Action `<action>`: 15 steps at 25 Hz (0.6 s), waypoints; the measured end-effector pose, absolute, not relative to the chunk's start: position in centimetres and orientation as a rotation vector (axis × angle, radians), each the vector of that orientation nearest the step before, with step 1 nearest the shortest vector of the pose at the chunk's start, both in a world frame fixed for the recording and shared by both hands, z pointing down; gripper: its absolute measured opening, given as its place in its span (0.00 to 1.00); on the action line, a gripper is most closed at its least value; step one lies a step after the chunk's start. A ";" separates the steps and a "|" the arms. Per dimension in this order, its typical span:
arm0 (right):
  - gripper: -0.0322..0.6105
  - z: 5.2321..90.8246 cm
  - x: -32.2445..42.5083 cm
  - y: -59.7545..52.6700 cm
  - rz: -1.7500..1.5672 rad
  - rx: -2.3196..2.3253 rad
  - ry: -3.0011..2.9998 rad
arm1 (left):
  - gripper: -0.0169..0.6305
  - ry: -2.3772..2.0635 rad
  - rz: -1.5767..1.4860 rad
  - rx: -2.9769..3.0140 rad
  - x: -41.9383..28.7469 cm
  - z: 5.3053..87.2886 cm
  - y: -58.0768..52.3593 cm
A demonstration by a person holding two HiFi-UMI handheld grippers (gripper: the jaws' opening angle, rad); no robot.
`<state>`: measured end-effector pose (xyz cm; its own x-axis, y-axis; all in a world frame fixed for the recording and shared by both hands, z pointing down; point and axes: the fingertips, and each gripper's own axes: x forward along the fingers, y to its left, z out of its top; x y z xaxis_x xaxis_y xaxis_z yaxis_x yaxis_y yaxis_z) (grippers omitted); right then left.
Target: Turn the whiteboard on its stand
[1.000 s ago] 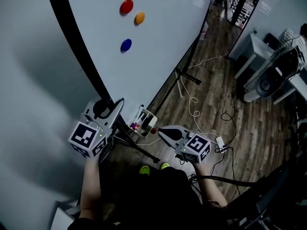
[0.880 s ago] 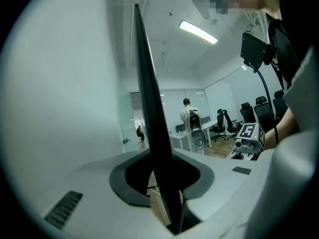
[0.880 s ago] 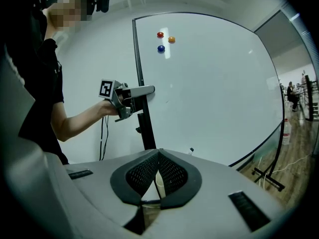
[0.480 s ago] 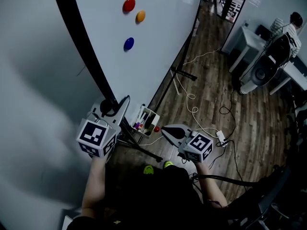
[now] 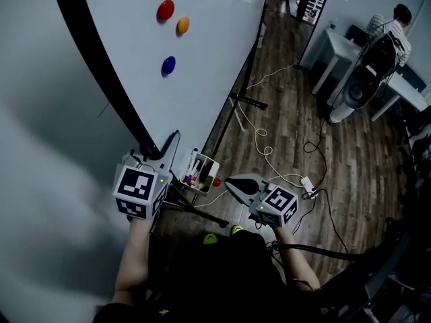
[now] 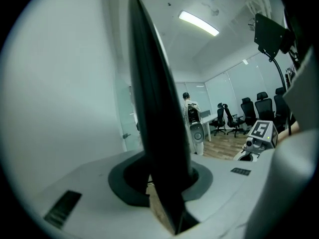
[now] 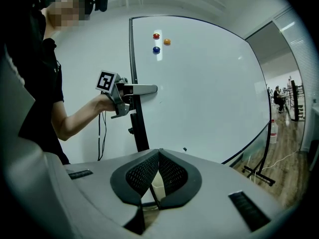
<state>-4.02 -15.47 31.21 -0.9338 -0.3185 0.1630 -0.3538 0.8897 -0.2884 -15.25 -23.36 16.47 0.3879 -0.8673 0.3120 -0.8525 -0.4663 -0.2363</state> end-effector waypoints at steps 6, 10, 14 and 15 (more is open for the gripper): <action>0.05 31.8 -4.1 -15.2 0.474 0.606 -2.935 | 0.17 1.590 -0.614 -2.590 -15.9 17.3 -23.5; 0.05 33.2 -4.5 -14.4 0.470 0.648 -2.927 | 0.18 1.581 -0.610 -2.590 -16.6 18.6 -23.4; 0.05 36.6 -5.1 -13.3 0.471 0.677 -2.915 | 0.18 1.571 -0.598 -2.593 -17.4 21.5 -23.7; 0.05 37.3 -5.1 -13.1 0.473 0.685 -2.912 | 0.18 1.571 -0.595 -2.594 -17.5 22.1 -23.8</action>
